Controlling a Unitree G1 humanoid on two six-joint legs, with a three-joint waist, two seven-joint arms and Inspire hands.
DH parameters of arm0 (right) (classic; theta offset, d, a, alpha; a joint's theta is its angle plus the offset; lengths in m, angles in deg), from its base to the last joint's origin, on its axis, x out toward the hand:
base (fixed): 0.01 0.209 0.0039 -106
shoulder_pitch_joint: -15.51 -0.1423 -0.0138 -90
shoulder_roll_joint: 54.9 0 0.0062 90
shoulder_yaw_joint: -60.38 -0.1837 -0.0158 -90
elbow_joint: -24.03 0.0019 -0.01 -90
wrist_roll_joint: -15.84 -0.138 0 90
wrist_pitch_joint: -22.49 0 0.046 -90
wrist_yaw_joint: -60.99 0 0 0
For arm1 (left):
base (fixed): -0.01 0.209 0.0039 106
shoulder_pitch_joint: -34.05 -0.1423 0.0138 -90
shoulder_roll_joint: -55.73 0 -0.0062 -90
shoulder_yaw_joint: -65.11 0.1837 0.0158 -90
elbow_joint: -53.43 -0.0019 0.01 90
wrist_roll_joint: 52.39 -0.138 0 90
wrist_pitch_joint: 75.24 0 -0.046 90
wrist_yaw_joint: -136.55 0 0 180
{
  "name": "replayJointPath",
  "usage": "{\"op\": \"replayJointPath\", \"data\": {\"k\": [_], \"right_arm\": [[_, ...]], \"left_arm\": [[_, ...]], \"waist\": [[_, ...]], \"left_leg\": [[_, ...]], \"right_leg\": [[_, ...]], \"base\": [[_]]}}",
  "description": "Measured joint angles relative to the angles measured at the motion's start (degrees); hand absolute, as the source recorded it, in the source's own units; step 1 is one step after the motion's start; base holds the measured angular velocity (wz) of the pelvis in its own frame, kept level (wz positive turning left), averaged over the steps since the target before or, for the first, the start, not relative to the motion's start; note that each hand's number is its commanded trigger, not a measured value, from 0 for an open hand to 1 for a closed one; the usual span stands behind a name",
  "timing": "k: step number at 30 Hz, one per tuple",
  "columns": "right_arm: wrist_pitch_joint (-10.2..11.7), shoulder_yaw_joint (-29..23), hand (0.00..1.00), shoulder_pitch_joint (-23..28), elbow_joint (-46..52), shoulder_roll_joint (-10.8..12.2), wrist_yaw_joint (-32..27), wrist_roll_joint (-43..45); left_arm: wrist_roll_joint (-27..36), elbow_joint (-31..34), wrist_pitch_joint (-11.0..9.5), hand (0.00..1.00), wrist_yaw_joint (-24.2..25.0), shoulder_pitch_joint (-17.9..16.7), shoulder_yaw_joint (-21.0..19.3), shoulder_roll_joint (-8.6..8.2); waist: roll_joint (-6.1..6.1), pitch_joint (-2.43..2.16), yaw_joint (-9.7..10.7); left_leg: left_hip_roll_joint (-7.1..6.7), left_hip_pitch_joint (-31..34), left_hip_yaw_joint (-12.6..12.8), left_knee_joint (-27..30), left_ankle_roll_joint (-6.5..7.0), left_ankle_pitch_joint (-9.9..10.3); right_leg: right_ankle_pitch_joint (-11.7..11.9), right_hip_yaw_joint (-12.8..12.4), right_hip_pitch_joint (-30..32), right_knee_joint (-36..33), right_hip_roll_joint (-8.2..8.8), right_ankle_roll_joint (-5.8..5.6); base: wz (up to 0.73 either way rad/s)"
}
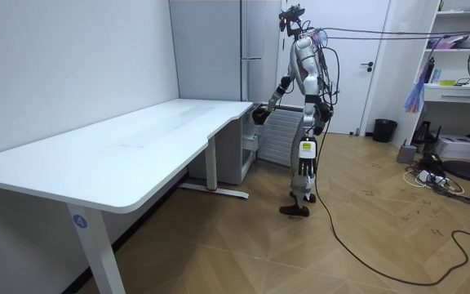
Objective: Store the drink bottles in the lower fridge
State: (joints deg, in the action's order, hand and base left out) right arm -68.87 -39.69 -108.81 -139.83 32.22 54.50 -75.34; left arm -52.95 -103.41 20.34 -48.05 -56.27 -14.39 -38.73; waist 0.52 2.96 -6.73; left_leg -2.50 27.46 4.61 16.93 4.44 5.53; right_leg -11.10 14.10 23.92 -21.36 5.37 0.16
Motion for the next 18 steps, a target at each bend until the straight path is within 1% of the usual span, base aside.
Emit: {"op": "replayJointPath", "data": {"k": [3,9,13,14,15,16,17,18], "right_arm": [[-0.01,0.45,1.0,-1.86,0.02,-0.06,-0.55,1.49],[0.01,1.71,1.0,-2.48,0.08,-0.65,-1.18,1.51],[0.01,2.06,1.0,-3.8,0.38,-0.99,-2.08,1.69],[0.02,2.03,0.97,-3.99,0.38,-1.1,-2.36,1.68],[0.02,2.06,0.86,-4.58,0.38,-1.24,-3.11,1.69],[0.02,2.06,0.56,-4.97,0.37,-1.25,-3.61,1.69],[0.02,2.04,0.0,-5.02,0.37,-1.27,-3.67,1.71],[0.02,2.04,0.0,-5.03,0.37,-1.31,-3.71,1.71]], "left_arm": [[-0.02,0.07,-0.12,0.0,0.0,0.09,0.09,0.06],[-0.01,-0.06,-0.28,0.0,0.0,0.12,0.49,0.42],[-0.11,-0.05,-0.27,0.0,-0.19,0.56,0.46,0.42],[-0.11,-0.05,-0.28,0.0,-0.19,0.64,0.46,0.41],[-0.11,-0.06,-0.25,0.0,-0.19,0.76,0.46,0.4],[-0.11,-0.07,-0.2,0.0,-0.26,0.8,0.45,0.42],[-0.1,-0.09,-0.2,0.0,-0.29,0.8,0.42,0.43],[-0.1,-0.09,-0.2,0.0,-0.3,0.8,0.43,0.43]], "waist": [[0.02,-0.01,0.06],[0.09,-0.05,-0.03],[0.13,-0.08,-0.25],[0.12,-0.08,-0.46],[0.13,-0.08,-0.77],[0.16,-0.07,-1.06],[0.16,-0.07,-1.26],[0.17,-0.07,-1.39]], "left_leg": [[-0.04,1.49,-0.05,0.48,0.09,-0.13],[-0.16,2.11,0.01,0.56,0.19,-0.33],[-0.17,3.57,0.32,1.56,0.22,-0.35],[-0.17,3.71,0.5,1.67,0.25,-0.38],[-0.18,3.93,0.82,1.84,0.27,-0.39],[-0.18,3.99,1.11,1.85,0.31,-0.46],[-0.22,3.99,1.33,1.85,0.33,-0.54],[-0.21,4.01,1.36,1.83,0.31,-0.64]], "right_leg": [[-0.09,0.17,1.75,-1.02,0.26,0.15],[-0.12,0.21,2.56,-1.59,0.53,0.19],[-0.35,0.09,4.54,-3.53,0.97,0.44],[-0.44,0.09,4.81,-3.89,1.09,0.49],[-0.61,0.14,5.4,-4.63,1.36,0.61],[-0.69,0.08,5.67,-4.86,1.45,0.69],[-0.79,0.07,6.05,-5.51,1.65,0.81],[-0.8,0.08,6.1,-5.53,1.65,0.83]], "base": [[0.0],[0.0],[-0.03],[-0.07],[-0.11],[-0.12],[-0.09],[0.0]]}}
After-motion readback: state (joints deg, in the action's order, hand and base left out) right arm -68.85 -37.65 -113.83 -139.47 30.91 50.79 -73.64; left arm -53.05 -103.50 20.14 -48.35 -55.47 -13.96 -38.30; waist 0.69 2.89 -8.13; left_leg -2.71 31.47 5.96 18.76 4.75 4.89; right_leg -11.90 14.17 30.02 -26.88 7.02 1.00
